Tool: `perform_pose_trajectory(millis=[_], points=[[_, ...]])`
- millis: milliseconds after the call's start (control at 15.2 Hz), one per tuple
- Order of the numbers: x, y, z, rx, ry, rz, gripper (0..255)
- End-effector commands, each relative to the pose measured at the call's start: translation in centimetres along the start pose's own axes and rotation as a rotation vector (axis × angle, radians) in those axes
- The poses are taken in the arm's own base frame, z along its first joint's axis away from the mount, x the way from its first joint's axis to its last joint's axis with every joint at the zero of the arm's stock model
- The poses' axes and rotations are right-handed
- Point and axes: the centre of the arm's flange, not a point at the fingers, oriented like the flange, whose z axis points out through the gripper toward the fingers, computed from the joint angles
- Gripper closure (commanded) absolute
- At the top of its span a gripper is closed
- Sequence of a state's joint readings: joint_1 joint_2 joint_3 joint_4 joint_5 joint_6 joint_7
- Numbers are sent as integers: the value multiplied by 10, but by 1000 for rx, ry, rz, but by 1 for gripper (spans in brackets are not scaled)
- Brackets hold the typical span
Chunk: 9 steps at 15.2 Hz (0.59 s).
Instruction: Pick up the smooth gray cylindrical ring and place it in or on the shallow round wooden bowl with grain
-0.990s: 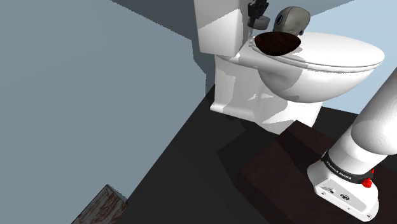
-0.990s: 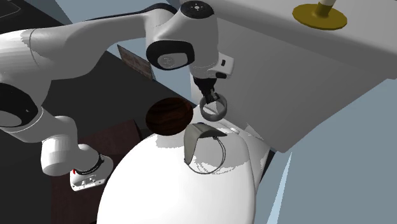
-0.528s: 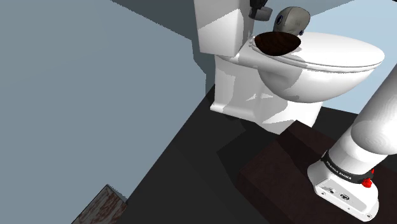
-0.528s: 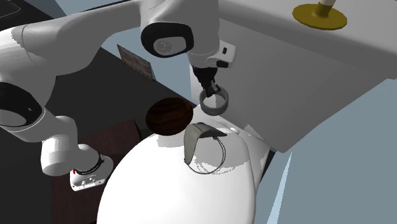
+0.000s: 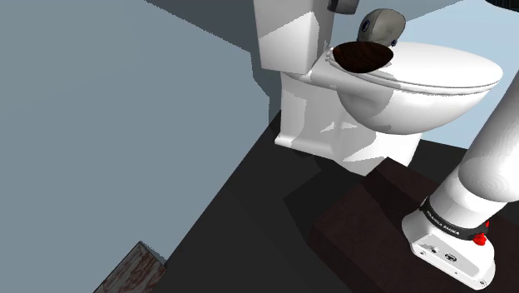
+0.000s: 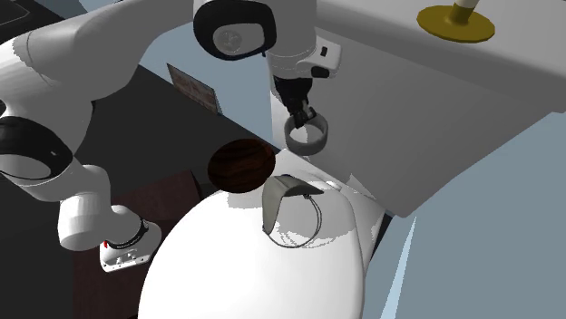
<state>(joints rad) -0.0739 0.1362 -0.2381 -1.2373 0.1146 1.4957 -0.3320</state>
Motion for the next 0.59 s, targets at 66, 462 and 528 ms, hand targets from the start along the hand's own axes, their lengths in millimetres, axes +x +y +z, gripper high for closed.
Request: perform_pose_trajectory(millis=[66,462,528], points=[[-24,-11,-9,0,3,-2,255],[-95,-44,-22,0,3,-2,255],[-106,-49,-24,0,3,-2,255]])
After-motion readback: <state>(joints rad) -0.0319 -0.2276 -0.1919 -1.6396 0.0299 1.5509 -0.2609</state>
